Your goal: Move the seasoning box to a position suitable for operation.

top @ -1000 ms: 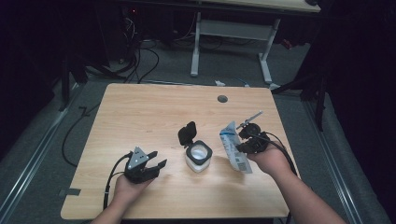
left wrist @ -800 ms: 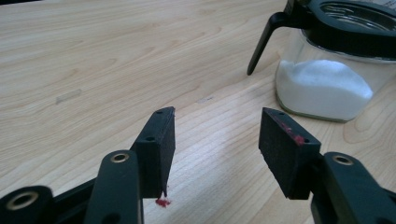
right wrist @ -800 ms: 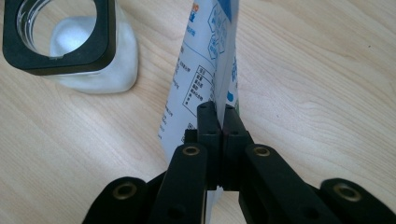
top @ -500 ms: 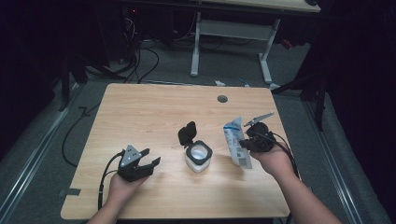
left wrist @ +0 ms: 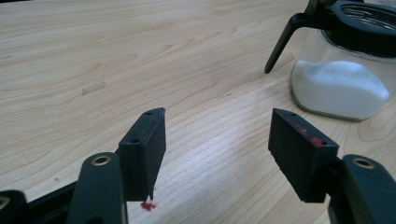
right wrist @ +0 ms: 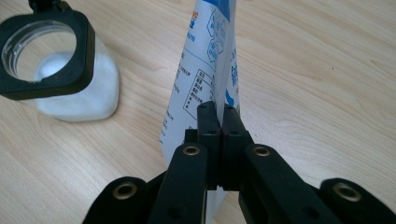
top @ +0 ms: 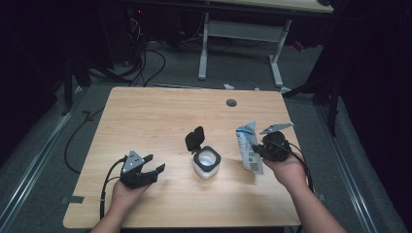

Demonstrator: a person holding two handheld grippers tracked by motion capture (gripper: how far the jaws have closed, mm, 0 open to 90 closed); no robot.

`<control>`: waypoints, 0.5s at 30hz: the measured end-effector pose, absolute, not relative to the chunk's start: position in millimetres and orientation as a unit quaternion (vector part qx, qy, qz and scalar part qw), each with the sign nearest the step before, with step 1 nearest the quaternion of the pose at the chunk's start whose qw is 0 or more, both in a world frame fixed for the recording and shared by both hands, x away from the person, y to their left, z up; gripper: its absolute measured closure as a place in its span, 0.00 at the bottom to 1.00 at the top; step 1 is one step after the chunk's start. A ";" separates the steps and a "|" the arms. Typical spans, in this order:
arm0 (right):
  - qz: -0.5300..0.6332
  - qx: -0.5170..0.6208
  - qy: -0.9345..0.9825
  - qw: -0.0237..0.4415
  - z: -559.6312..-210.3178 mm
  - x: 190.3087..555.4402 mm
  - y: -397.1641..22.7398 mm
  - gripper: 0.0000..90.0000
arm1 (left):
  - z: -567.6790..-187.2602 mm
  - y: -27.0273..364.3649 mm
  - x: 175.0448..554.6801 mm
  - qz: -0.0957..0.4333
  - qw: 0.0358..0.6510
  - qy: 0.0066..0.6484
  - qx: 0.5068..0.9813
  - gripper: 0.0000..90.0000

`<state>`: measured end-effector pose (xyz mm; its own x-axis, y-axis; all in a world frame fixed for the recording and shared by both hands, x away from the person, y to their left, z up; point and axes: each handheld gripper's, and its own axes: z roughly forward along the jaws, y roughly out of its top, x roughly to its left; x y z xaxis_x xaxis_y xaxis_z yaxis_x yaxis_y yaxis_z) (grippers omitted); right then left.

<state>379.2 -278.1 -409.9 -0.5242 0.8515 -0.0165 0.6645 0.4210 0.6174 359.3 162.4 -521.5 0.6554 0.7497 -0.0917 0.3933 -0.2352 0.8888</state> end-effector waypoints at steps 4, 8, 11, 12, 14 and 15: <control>0.302 0.457 0.819 0.170 -410.3 377.1 -281.3 1.00 | -522.1 164.6 360.1 0.180 0.490 0.379 0.764 0.41; 0.317 0.460 0.811 0.174 -414.2 375.2 -285.1 1.00 | -523.7 166.3 361.4 0.177 0.489 0.384 0.763 0.41; 0.329 0.462 0.803 0.182 -418.0 372.9 -288.9 1.00 | -523.7 167.4 361.2 0.177 0.492 0.385 0.761 0.41; 0.332 0.461 0.802 0.186 -419.3 372.1 -289.7 1.00 | -523.6 168.1 361.1 0.176 0.493 0.383 0.761 0.41; 0.341 0.458 0.798 0.194 -422.2 370.3 -290.6 1.00 | -523.5 168.9 361.1 0.177 0.493 0.382 0.761 0.40; 0.346 0.459 0.795 0.196 -423.6 369.3 -291.4 1.00 | -523.7 169.4 361.4 0.178 0.490 0.383 0.762 0.40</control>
